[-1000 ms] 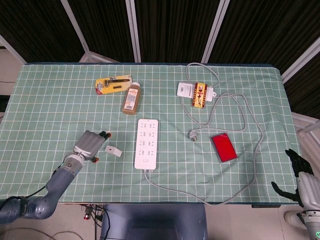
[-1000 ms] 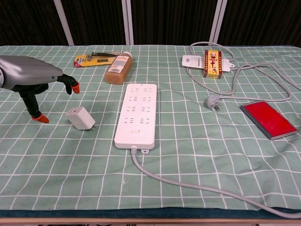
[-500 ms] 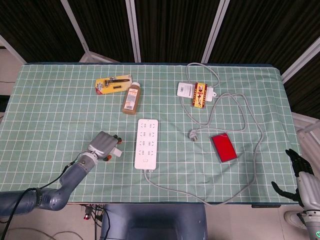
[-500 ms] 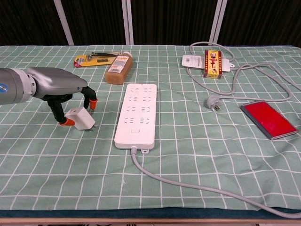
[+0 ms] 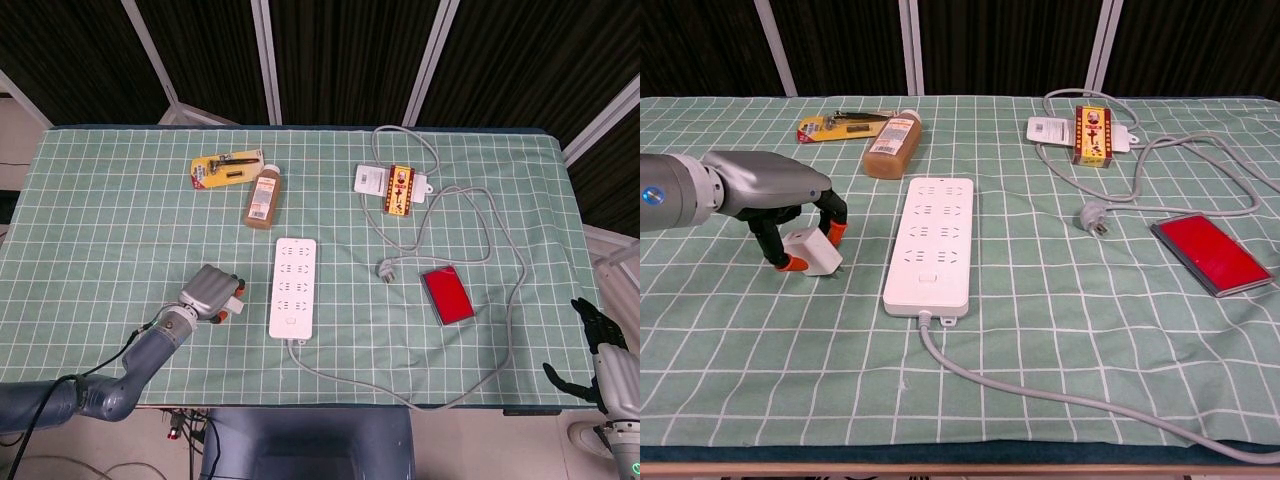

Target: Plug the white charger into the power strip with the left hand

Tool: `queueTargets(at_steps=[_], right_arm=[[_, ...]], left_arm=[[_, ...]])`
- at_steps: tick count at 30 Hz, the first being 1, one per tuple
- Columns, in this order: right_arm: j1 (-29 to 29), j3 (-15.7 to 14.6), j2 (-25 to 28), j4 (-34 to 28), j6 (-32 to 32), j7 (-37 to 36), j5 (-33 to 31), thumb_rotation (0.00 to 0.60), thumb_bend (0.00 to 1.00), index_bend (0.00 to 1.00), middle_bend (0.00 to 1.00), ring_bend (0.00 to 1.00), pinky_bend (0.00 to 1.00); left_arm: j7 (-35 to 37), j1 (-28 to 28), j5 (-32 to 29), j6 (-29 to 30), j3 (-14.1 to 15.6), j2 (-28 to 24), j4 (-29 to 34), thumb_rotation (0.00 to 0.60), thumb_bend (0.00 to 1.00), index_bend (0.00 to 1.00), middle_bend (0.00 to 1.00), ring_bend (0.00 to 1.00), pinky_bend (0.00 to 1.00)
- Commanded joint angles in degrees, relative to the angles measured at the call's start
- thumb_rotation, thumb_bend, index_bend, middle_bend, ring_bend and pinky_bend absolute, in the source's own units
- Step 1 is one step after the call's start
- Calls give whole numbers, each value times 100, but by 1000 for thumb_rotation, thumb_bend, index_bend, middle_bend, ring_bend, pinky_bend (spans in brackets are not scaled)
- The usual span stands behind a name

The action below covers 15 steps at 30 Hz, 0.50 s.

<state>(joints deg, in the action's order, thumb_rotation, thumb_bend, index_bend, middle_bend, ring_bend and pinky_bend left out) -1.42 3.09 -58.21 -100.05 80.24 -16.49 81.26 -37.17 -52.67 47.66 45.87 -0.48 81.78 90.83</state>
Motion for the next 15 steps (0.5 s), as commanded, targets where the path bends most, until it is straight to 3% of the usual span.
queueTargets(at_steps=[1, 6, 15], right_arm=[[1, 0, -1, 1, 1, 1, -1, 600, 338, 0, 0, 0, 0], [0, 8, -2, 0, 9, 4, -1, 600, 337, 0, 0, 0, 0], [4, 7, 0, -9, 10, -2, 1, 600, 338, 0, 0, 0, 0]], left_arm=[[44, 6, 19, 6, 23, 20, -23, 600, 337, 450, 450, 843, 932], [133, 41, 68, 60, 66, 44, -39, 600, 589, 564, 581, 871, 948], [100, 116, 251, 555, -40, -45, 180, 600, 704, 645, 689, 893, 964]])
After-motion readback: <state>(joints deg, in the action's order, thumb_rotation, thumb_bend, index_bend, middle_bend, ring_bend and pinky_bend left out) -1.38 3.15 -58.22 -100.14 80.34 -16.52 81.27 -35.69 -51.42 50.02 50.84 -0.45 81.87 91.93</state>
